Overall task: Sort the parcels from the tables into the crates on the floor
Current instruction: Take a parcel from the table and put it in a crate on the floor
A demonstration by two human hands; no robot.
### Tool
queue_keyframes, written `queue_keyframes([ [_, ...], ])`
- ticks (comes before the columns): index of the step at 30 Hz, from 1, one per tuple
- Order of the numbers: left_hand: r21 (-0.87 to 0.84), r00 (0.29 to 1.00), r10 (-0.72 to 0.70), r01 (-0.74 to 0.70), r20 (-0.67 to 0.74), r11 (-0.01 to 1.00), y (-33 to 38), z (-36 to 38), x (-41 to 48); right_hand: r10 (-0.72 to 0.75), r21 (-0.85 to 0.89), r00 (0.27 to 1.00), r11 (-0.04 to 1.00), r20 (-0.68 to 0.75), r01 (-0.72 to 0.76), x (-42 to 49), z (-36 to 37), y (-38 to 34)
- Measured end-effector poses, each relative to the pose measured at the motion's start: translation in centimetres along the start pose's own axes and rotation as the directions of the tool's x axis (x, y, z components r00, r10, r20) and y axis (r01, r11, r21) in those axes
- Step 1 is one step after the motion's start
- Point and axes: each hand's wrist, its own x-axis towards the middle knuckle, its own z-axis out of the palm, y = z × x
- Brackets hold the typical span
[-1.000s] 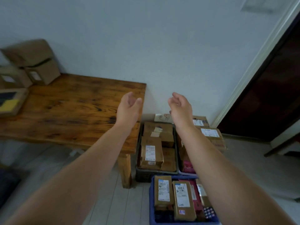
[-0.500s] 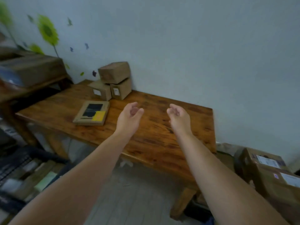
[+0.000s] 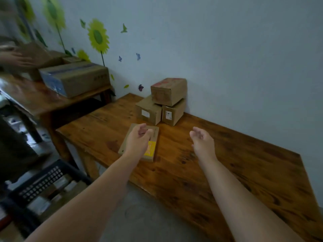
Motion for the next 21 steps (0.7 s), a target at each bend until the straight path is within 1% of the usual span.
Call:
queue_keyframes([
  [3, 0.008, 0.999, -0.050, 0.051, -0.019, 0.999, -1.4, 0.1, 3.8, 0.048, 0.001, 0.999, 0.999, 0.021, -0.048, 3.6, 3.3, 0.8],
  [6, 0.074, 0.996, -0.087, 0.089, -0.028, 0.993, -2.7, -0.4, 7.4, 0.103, -0.025, 0.994, 0.995, 0.047, -0.102, 6.6, 6.5, 1.3],
  [10, 0.046, 0.984, -0.165, 0.168, -0.068, 0.985, -4.3, -1.3, 12.0, 0.149, -0.053, 0.985, 0.988, 0.089, -0.144, 10.3, 10.5, 2.0],
  [14, 0.070, 0.963, -0.267, 0.268, -0.018, 0.961, -7.0, -2.3, 15.7, 0.256, -0.130, 0.959, 0.962, 0.122, -0.240, 12.6, 13.8, 3.9],
  [17, 0.086, 0.948, -0.319, 0.316, 0.021, 0.945, -8.5, -2.6, 17.6, 0.310, -0.171, 0.942, 0.943, 0.131, -0.286, 13.3, 15.1, 5.2],
  [19, 0.115, 0.941, -0.334, 0.327, 0.046, 0.938, -9.7, -2.7, 19.4, 0.342, -0.194, 0.934, 0.928, 0.106, -0.318, 13.9, 16.4, 6.2],
  [21, 0.199, 0.930, -0.357, 0.335, 0.089, 0.921, -11.1, -3.0, 21.4, 0.389, -0.215, 0.920, 0.904, 0.054, -0.370, 14.4, 17.9, 7.0],
])
